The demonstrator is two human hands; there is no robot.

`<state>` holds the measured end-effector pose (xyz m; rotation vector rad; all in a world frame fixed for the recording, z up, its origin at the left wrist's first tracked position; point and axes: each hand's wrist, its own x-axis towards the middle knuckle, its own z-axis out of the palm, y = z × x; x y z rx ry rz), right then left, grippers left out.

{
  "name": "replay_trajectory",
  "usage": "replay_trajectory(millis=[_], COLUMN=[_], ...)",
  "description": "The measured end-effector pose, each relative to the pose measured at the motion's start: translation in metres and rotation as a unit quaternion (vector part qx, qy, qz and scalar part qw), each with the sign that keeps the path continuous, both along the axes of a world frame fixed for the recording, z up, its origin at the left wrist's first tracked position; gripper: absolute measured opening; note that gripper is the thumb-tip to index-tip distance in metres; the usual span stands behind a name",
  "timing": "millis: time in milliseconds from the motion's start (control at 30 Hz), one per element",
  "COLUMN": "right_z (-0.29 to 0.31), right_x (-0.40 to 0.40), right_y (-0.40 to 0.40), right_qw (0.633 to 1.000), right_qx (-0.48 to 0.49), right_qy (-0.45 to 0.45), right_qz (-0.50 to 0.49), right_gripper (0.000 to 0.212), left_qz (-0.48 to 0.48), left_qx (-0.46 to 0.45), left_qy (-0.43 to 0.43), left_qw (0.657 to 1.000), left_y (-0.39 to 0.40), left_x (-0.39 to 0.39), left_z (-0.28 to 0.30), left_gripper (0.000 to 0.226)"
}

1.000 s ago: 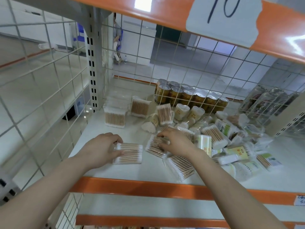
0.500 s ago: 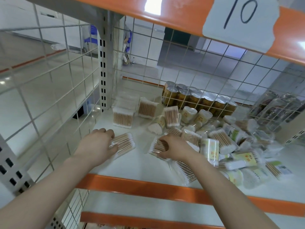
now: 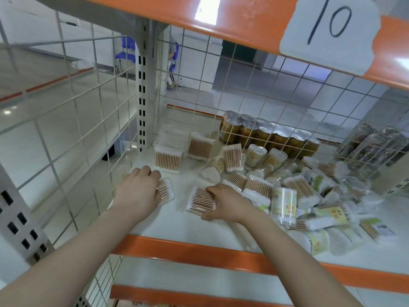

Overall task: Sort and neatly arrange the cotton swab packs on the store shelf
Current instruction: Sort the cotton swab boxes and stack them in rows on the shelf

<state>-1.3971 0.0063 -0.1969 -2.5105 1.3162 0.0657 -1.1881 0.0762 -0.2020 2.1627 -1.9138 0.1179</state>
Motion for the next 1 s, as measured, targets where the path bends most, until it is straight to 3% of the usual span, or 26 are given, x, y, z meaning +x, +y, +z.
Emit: replay_trajectory(millis=[133, 400, 600, 1000], right_z=[0.004, 0.004, 0.011, 0.023], right_x=[-0.010, -0.018, -0.018, -0.007], right_y=[0.004, 0.004, 0.002, -0.007], right_qw=[0.999, 0.999, 0.986, 0.967], right_qx=[0.021, 0.012, -0.021, -0.032], right_qy=[0.023, -0.030, -0.152, -0.233], right_qz=[-0.006, -0.041, -0.072, -0.102], right_gripper=[0.079, 0.079, 0.055, 0.025], left_qz=[-0.050, -0.053, -0.083, -0.104], left_qx=[-0.020, -0.043, -0.049, -0.037], left_qy=[0.023, 0.016, 0.006, 0.054], left_qw=[0.998, 0.998, 0.995, 0.992], left_y=[-0.004, -0.007, -0.007, -0.004], left_x=[-0.004, -0.009, -0.009, -0.023], left_z=[-0.005, -0.005, -0.005, -0.003], left_gripper=[0.020, 0.019, 0.027, 0.053])
